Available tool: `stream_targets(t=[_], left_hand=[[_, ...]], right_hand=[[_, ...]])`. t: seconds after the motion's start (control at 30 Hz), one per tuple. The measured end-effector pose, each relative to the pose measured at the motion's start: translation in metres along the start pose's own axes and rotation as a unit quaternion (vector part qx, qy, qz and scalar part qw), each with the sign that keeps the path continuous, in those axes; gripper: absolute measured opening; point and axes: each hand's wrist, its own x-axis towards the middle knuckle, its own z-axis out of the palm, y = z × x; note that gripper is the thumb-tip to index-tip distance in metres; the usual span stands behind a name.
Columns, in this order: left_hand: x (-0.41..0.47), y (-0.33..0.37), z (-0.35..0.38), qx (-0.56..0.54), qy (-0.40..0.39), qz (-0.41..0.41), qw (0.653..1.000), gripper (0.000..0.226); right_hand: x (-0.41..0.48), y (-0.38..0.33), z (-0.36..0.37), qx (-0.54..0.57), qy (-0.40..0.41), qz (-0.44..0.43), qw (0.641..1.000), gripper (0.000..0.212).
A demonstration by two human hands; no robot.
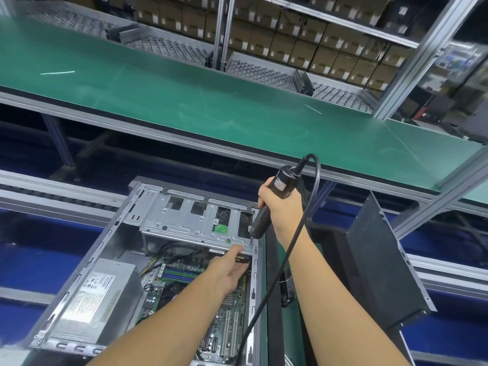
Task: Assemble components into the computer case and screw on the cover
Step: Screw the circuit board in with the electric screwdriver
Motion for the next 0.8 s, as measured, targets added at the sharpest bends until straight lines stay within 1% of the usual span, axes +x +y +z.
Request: stream_targets(t=[0.17, 0.33, 0.47, 0.63, 0.8], left_hand=[[0.0005, -0.0005, -0.0005, 0.009, 0.003, 0.0, 1.0, 0.044], [-0.0019, -0.0001, 0.0005, 0.011, 0.002, -0.001, 1.0, 0.034], [-0.005, 0.0005, 0.0008, 0.008, 0.004, 0.002, 1.0, 0.036], [-0.0069, 0.0001, 0.0017, 0.012, 0.007, 0.004, 1.0, 0.03], [-0.0082, 0.0002, 0.002, 0.017, 0.012, 0.008, 1.0, 0.029]], right_hand=[[0.0005, 0.0009, 0.0043, -0.032, -0.015, 0.004, 0.999, 0.007], [0.0006, 0.0044, 0.0043, -0.034, -0.006, 0.004, 0.999, 0.008], [0.0006, 0.0049, 0.004, -0.032, -0.007, 0.007, 0.999, 0.011], [-0.0003, 0.0045, 0.0045, -0.034, -0.014, 0.004, 0.999, 0.007], [-0.0001, 0.0048, 0.003, -0.045, -0.024, 0.001, 0.999, 0.012]])
